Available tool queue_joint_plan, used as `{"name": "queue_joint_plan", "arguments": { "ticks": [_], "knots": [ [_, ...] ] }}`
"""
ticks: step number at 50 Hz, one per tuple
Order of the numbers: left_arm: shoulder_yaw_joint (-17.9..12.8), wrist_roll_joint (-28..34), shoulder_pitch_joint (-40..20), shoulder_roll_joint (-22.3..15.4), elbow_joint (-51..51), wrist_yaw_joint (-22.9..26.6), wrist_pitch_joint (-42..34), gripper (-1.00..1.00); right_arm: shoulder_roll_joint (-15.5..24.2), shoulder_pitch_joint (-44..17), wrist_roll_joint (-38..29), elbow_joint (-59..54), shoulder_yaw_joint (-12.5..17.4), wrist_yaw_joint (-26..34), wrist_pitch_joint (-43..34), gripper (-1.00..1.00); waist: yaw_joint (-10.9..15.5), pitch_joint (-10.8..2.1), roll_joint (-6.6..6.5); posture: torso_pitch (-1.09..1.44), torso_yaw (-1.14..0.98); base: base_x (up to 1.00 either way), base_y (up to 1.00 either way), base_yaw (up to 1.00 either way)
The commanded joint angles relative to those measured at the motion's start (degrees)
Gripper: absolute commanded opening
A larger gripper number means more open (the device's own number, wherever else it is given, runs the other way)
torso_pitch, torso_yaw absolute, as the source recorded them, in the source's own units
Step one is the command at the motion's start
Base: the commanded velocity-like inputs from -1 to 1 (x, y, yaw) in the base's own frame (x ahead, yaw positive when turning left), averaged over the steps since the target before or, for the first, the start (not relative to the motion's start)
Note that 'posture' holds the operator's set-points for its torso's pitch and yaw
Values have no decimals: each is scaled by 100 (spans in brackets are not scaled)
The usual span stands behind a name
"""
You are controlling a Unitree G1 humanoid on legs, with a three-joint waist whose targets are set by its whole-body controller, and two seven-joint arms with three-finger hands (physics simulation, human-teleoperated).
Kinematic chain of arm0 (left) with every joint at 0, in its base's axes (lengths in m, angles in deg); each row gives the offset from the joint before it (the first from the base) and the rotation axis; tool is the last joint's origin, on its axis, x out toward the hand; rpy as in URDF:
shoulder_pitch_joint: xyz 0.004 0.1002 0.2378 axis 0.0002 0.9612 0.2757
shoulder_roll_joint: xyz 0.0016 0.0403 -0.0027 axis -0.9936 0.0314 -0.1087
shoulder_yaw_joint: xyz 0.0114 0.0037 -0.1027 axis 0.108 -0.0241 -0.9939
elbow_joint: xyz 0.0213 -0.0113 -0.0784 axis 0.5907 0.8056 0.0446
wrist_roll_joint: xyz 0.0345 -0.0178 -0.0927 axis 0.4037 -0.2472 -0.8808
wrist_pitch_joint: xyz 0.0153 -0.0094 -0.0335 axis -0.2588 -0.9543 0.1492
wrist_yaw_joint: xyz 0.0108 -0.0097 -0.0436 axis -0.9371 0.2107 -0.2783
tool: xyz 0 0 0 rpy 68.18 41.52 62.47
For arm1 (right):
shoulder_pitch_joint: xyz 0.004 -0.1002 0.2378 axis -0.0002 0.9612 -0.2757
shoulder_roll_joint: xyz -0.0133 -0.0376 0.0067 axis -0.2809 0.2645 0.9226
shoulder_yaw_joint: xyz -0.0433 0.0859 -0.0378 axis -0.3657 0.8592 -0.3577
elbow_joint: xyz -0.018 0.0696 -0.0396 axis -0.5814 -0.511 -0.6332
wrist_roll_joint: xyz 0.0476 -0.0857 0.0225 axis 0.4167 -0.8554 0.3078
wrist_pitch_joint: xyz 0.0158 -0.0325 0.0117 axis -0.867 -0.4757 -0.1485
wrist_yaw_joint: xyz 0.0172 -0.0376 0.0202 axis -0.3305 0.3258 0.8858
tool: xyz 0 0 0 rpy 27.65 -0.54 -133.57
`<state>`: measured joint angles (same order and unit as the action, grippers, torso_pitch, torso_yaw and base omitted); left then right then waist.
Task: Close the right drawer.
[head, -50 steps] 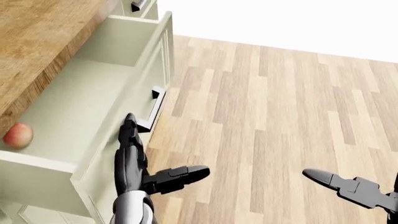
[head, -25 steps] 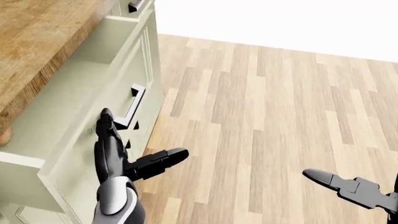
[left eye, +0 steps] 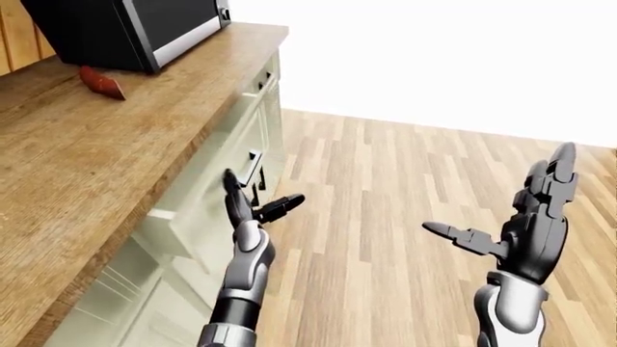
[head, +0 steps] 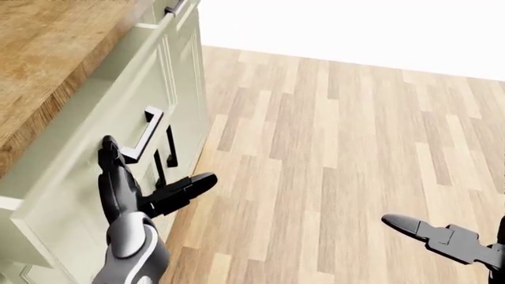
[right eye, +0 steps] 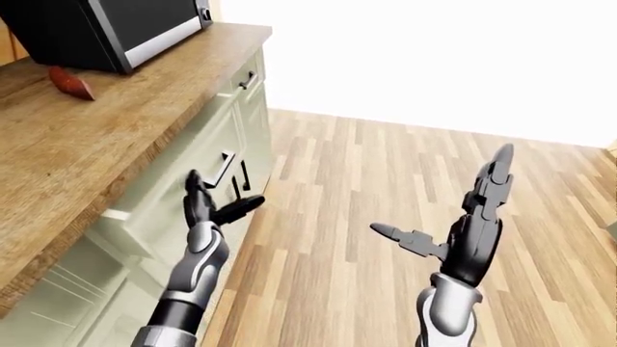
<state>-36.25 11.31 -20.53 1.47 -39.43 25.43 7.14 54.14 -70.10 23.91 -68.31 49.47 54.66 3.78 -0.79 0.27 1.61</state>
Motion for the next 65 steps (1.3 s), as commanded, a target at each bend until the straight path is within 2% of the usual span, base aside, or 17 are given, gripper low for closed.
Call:
{"name": "queue_joint_plan", "arguments": {
  "ticks": [1,8,12,31,34,53,65],
  "knots": [
    [-148,91,-204,-119,-261,-174,320,100,46,-78,-4,235,33,-15,144,100,32,-121,11,0,0,0,0,0],
    [-288,-41,-277,-268,-208,-272,333,100,49,-88,-7,211,27,-20,130,100,23,-114,4,0,0,0,0,0],
    [-247,6,-255,-273,-220,-336,365,100,47,-91,4,216,19,-22,122,100,18,-116,-1,0,0,0,0,0],
    [-468,-30,-505,-581,162,-534,652,100,47,-89,7,180,-2,-7,143,100,-1,-88,-13,0,0,0,0,0],
    [-570,-135,-574,-683,224,-561,645,100,49,-96,2,165,-6,-7,140,100,-2,-85,-14,0,0,0,0,0],
    [-726,-365,-748,-975,483,-755,726,100,56,-110,2,119,-25,-14,151,100,-16,-78,-29,0,0,0,0,0],
    [-918,-566,-907,-1287,792,-918,868,100,54,-116,-30,84,-64,-10,152,100,-31,-59,-43,0,0,0,0,0]
  ]
}}
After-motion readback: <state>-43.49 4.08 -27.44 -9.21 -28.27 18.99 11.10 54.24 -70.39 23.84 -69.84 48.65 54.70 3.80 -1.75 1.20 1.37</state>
